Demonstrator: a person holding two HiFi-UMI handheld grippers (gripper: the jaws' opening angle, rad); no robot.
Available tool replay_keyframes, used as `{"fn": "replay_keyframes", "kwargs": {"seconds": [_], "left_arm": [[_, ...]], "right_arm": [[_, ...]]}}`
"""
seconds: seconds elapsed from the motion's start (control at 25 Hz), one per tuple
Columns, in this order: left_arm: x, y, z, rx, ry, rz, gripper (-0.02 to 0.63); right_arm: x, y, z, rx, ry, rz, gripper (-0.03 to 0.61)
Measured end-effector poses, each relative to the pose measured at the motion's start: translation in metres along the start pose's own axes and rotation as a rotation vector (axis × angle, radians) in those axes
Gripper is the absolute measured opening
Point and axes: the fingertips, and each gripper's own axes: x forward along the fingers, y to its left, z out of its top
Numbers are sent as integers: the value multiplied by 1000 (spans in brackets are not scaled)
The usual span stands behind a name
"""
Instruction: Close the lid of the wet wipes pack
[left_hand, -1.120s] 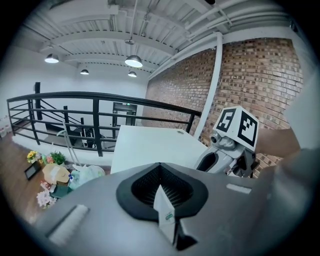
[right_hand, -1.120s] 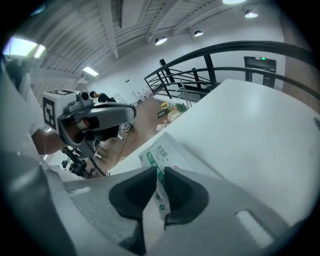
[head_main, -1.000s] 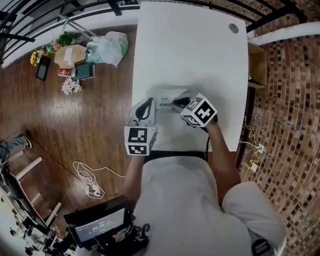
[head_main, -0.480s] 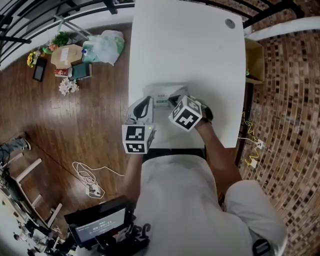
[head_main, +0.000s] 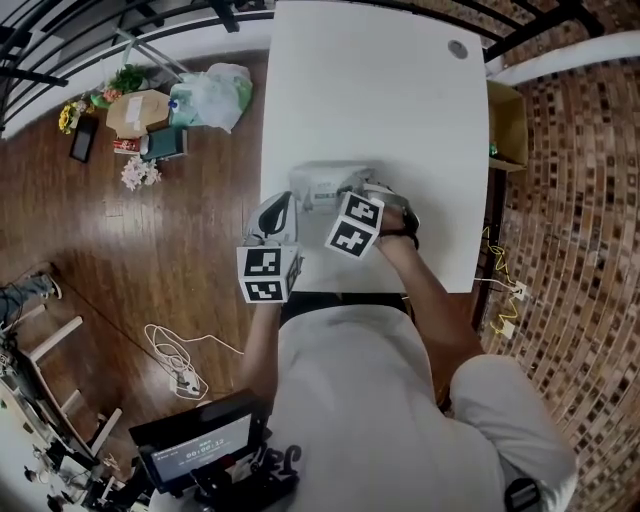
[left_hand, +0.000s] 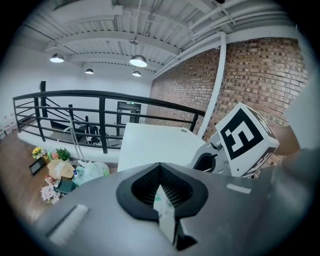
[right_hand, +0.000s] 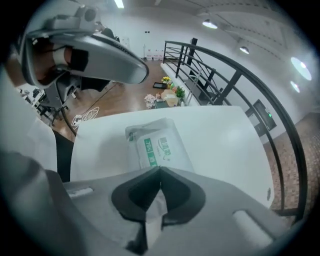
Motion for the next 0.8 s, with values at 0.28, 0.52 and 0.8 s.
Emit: {"fn": "replay_keyframes", "kwargs": {"seconds": [0.28, 0.52, 0.8], "left_arm": [[-18, -7, 14, 27, -39, -19, 15], [-37, -12, 27, 31, -85, -70, 15], [-72, -46, 63, 113, -225, -92, 15]], "right_arm": [[-31, -6, -8, 370, -270, -20, -8], [-78, -5, 6, 616, -506, -69, -8], [-157, 2, 8, 714, -742, -209, -8]]}}
